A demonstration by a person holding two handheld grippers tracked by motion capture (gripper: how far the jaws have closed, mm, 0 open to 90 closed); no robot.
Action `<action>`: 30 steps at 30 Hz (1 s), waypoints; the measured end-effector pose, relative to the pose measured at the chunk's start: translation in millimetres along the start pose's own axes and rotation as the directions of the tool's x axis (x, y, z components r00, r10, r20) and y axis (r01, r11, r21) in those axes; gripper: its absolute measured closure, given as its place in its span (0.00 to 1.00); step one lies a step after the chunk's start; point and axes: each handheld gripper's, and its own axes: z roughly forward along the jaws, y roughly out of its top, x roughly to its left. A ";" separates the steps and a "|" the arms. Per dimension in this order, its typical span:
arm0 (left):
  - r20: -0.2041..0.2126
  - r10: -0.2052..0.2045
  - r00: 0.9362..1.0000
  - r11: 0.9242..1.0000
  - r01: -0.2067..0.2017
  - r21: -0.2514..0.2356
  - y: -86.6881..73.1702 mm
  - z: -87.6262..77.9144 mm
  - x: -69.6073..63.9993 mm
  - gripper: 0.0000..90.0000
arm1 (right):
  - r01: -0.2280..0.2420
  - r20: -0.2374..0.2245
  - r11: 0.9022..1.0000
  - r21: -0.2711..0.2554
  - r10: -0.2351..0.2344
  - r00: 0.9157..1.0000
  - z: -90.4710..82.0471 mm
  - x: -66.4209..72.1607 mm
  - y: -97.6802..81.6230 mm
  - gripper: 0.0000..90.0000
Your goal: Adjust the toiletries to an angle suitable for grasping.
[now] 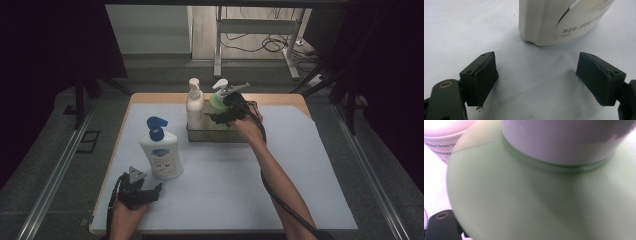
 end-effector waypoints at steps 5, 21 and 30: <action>-0.001 0.000 1.000 1.000 0.000 0.000 0.0 0.0 -0.1 0.19 | 0.003 -0.008 1.000 -0.023 -0.003 1.000 -0.8 -0.7 -2.9 0.12; -0.001 0.000 1.000 1.000 0.000 -0.001 0.0 0.0 -0.3 0.19 | 0.060 0.006 0.998 -0.032 -0.060 0.998 -19.9 2.8 -14.7 0.08; 0.000 0.000 1.000 1.000 0.000 -0.001 0.0 0.1 -0.1 0.19 | 0.000 -0.039 0.999 -0.033 -0.001 0.999 -37.3 2.1 -22.4 0.10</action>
